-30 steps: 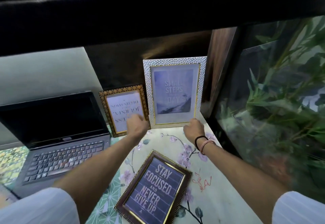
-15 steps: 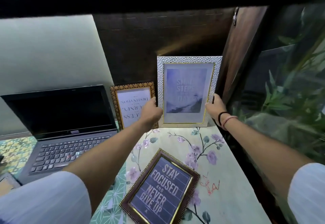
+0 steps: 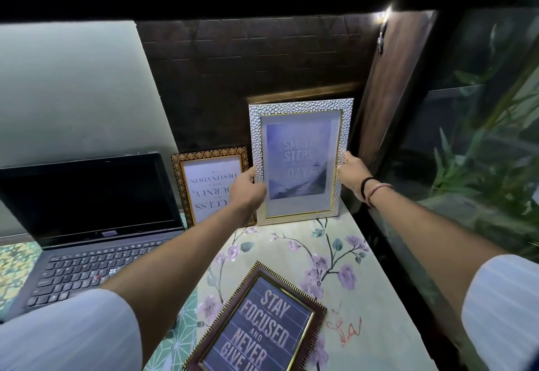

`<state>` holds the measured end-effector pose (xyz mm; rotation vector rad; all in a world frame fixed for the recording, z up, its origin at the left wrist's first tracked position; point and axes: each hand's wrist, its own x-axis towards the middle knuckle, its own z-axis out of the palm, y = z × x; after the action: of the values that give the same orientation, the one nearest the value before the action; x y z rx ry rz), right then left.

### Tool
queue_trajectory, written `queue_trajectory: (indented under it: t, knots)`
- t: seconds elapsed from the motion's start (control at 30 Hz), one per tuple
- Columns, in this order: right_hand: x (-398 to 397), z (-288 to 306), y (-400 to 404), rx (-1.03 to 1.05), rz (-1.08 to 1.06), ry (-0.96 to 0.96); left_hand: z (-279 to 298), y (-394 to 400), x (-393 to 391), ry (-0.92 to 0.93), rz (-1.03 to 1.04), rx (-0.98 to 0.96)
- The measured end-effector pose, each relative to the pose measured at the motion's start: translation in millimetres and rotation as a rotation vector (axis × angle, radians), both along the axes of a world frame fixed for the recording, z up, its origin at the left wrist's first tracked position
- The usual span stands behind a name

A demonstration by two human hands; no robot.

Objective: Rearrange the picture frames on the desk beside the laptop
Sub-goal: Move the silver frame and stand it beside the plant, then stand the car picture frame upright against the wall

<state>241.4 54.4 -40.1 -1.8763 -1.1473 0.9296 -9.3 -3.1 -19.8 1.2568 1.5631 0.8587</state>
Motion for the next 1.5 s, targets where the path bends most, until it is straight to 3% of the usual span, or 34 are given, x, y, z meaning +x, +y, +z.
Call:
queue_trajectory:
  t: [0.33,0.5,0.63,0.73,0.83,1.0,1.27,1.37,1.5]
  knots:
    - [-3,-8,4,-0.052,0.032,0.028,-9,1,-5,0.0,-0.081,-0.019]
    - [-24,-15,-27,-0.08,-0.026,-0.102,-10,-13,-13,-0.069,-0.078,-0.058]
    - [-60,-39,-65,-0.027,0.052,-0.031,-13,-36,-37,-0.089,-0.032,-0.089]
    - [-102,-56,-101,-0.243,0.202,-0.012,-13,-68,-65,-0.101,0.049,-0.156]
    - [-156,-67,-132,-0.273,0.242,0.185,-13,-101,-101,-0.114,0.149,-0.186]
    - [-273,-32,-188,-0.291,0.33,0.438,-6,-163,-189,-0.186,0.321,-0.198]
    - [-474,1,-240,-0.354,0.616,0.423,-18,-249,-394,-0.232,0.572,-0.188]
    - [-559,-4,-241,-0.383,0.631,0.383,-33,-264,-489,-0.241,0.659,-0.236]
    - [-668,-14,-239,-0.401,0.609,0.341,-66,-271,-623,-0.107,0.734,-0.21]
